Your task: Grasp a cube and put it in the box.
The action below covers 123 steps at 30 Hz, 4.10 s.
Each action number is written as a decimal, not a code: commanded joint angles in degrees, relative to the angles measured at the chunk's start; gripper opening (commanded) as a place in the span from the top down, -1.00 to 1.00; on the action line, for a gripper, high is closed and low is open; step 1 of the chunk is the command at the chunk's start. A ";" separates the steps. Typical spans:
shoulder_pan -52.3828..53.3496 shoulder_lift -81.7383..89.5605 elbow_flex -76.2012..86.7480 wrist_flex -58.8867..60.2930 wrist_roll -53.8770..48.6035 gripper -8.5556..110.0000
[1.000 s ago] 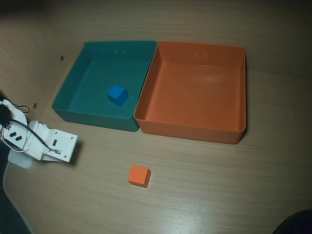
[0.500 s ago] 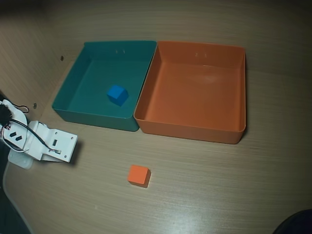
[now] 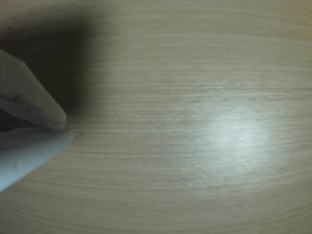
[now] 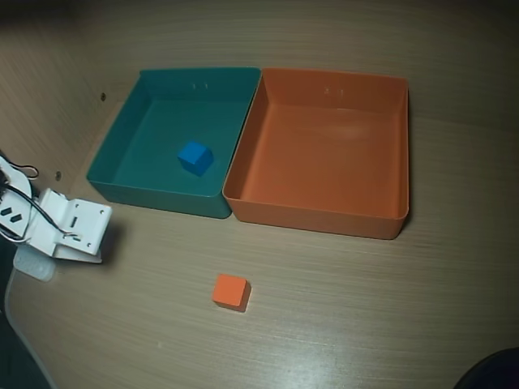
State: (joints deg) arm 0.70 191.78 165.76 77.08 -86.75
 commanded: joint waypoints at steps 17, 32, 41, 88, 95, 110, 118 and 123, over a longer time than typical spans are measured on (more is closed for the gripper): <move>-0.79 -21.27 -23.64 -0.44 0.00 0.95; -0.62 -64.07 -55.20 -4.39 -0.09 0.95; 1.58 -80.16 -64.42 -18.37 -0.09 0.96; 0.88 -103.71 -78.05 -27.25 -10.72 0.96; 1.14 -109.07 -80.68 -27.42 -12.39 0.96; 2.81 -112.85 -85.61 -26.46 -12.04 0.96; 2.90 -113.03 -85.43 -26.37 -11.51 0.95; 2.90 -113.12 -85.43 -26.37 -11.43 0.95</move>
State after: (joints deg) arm 3.08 77.70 83.50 50.62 -98.53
